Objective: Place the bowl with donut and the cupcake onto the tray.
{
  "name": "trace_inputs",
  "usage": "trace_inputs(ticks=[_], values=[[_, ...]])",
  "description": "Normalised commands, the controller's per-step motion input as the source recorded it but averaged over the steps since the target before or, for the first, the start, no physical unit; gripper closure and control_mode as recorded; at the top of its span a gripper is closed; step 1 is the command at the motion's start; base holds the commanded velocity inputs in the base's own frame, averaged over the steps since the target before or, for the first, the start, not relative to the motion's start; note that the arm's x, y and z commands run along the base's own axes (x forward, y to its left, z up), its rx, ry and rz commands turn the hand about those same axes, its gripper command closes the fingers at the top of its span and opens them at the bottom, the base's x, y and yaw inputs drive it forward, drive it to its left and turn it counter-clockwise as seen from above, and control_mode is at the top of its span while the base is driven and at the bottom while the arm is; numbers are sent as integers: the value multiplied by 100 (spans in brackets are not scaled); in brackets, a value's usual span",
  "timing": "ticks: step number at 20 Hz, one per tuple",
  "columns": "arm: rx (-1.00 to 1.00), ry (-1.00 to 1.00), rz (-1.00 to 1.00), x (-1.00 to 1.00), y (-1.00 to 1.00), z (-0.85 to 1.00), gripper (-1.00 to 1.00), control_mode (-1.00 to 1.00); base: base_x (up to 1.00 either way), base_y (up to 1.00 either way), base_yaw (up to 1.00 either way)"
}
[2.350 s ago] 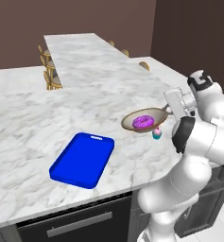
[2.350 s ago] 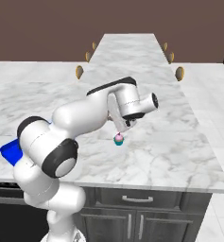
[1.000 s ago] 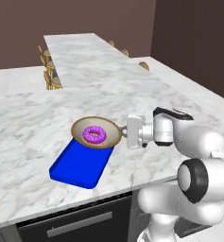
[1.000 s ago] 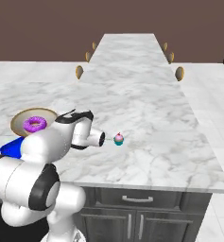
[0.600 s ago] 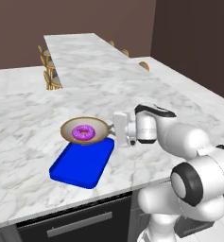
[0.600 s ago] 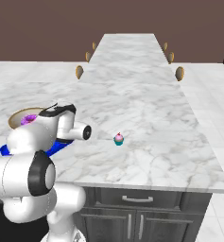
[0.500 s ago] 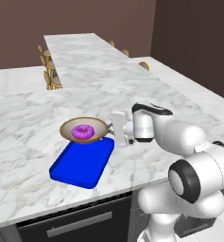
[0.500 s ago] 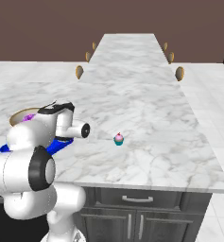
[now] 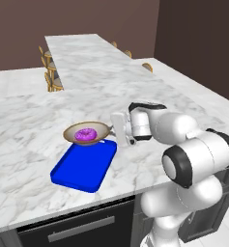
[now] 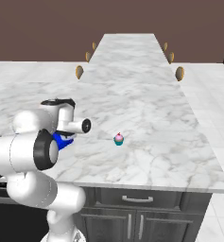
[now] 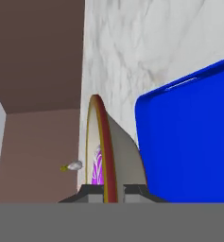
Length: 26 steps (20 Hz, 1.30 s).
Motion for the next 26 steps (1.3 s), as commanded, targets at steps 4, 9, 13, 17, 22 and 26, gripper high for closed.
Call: trace_inputs(ticks=[4,9,13,17,22,26], values=[[-5,-6,2,-21,-32,-51,100,-100,0,0,0],[0,-2,0,-3,-4,-8,100,-100,0,0,0],[-5,-2,0,1,1,-18,100,-100,0,0,0],[-11,-4,0,1,0,-38,100,-100,0,0,0],[-5,-3,0,0,2,-37,100,-100,0,0,0],[1,0,0,1,15,-33,100,-100,0,0,0]])
